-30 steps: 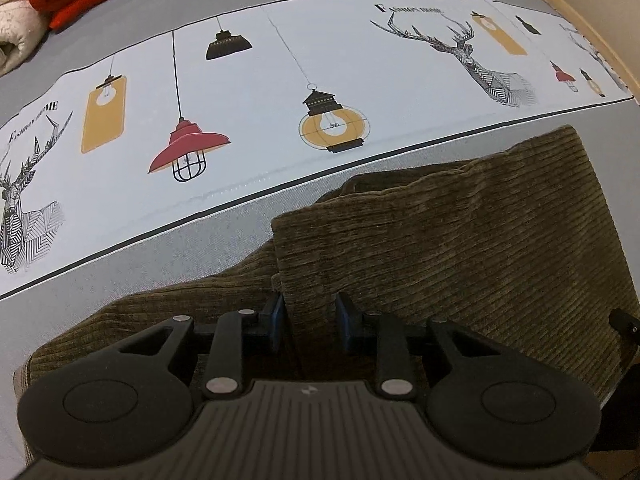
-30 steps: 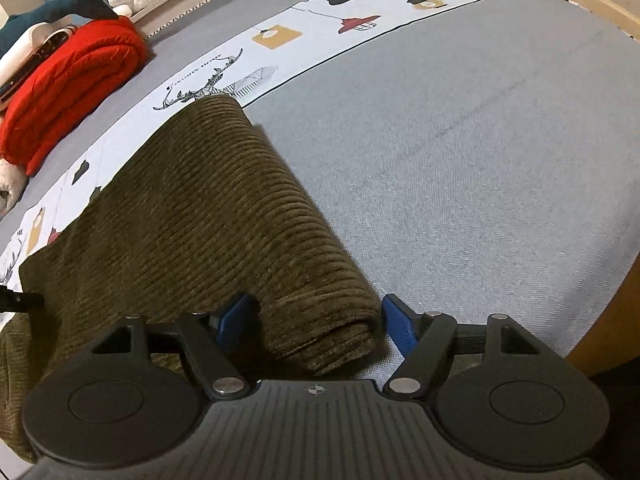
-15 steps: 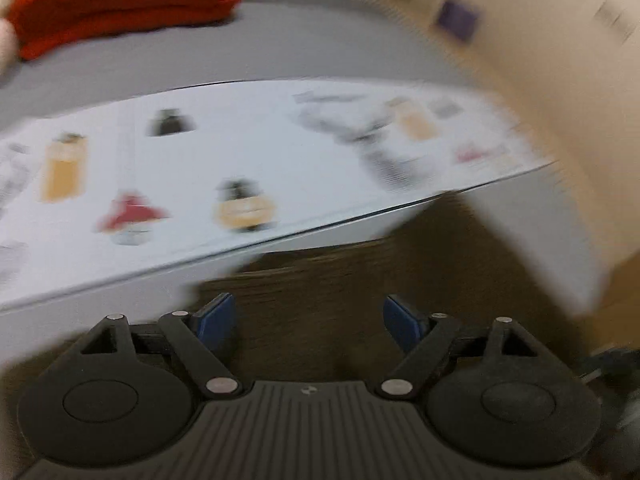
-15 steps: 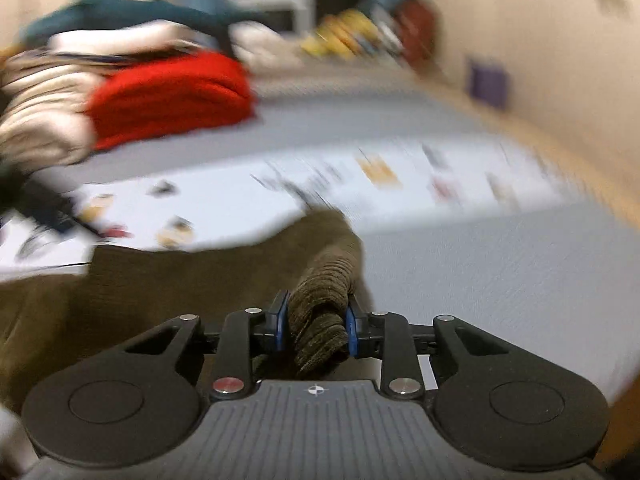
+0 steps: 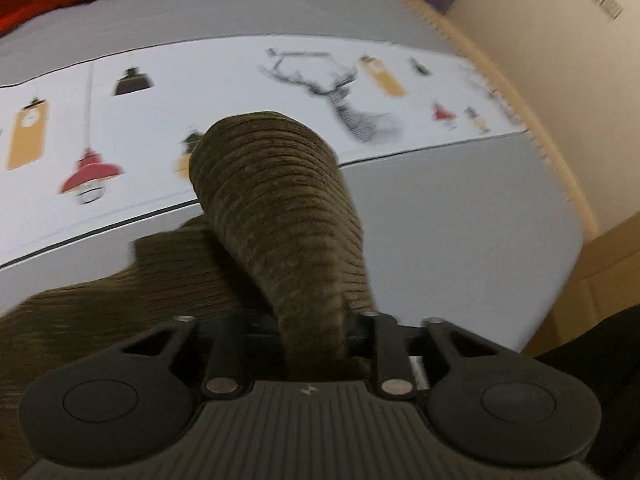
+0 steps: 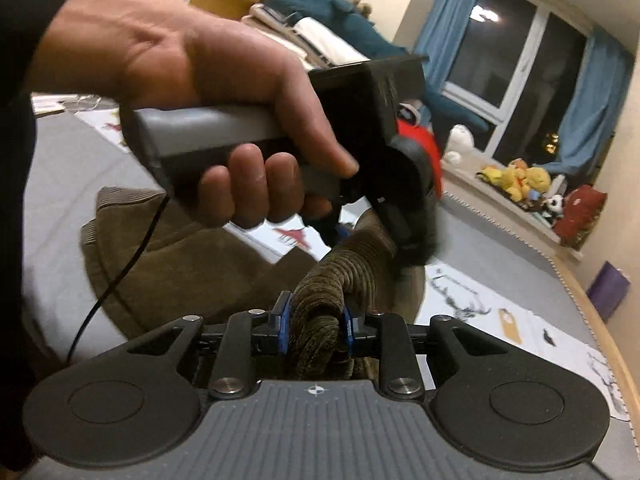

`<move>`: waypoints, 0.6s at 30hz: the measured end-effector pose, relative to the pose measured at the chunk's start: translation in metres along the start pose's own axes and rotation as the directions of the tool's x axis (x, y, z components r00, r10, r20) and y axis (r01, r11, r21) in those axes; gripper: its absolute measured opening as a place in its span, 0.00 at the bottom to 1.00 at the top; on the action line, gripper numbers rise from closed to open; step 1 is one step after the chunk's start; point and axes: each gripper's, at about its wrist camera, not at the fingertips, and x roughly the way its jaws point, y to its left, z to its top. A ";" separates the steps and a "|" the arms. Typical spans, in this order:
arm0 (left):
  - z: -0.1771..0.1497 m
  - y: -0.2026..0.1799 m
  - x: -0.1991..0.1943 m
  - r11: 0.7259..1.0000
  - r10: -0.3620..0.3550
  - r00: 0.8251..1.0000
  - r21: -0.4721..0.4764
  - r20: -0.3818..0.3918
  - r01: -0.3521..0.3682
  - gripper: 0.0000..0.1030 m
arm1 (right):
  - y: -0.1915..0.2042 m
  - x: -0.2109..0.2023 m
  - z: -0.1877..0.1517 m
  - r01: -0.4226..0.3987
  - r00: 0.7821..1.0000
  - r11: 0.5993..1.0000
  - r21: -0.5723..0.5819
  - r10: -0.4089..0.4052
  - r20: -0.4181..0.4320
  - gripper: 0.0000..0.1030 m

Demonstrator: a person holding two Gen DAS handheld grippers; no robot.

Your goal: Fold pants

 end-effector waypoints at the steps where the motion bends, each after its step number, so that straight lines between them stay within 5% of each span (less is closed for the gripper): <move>1: -0.001 0.002 -0.003 1.000 0.004 1.000 0.010 0.008 -0.005 0.20 | 0.001 0.003 0.001 0.002 1.000 1.000 0.008 -0.002 -0.011 0.27; 4: -0.010 0.006 -0.021 0.996 0.052 0.997 0.075 0.060 -0.056 0.19 | -0.006 0.002 0.010 -0.021 1.000 0.996 0.087 0.020 0.014 0.38; 8: -0.027 0.046 -0.048 0.995 0.098 0.991 0.021 0.093 -0.101 0.19 | -0.026 -0.017 0.020 -0.160 0.971 0.958 0.239 0.110 0.211 0.75; 12: -0.049 0.107 -0.089 0.984 0.170 0.977 -0.076 0.127 -0.161 0.19 | -0.044 -0.012 0.024 -0.232 0.954 0.914 0.334 0.147 0.260 0.77; 16: -0.077 0.168 -0.117 0.948 0.252 0.963 -0.226 0.099 -0.225 0.24 | -0.058 0.030 0.014 -0.213 0.976 0.850 0.482 0.161 0.147 0.77; 18: -0.087 0.194 -0.126 0.920 0.305 0.950 -0.279 0.065 -0.277 0.37 | -0.058 0.055 0.008 -0.204 0.978 0.809 0.552 0.198 0.071 0.77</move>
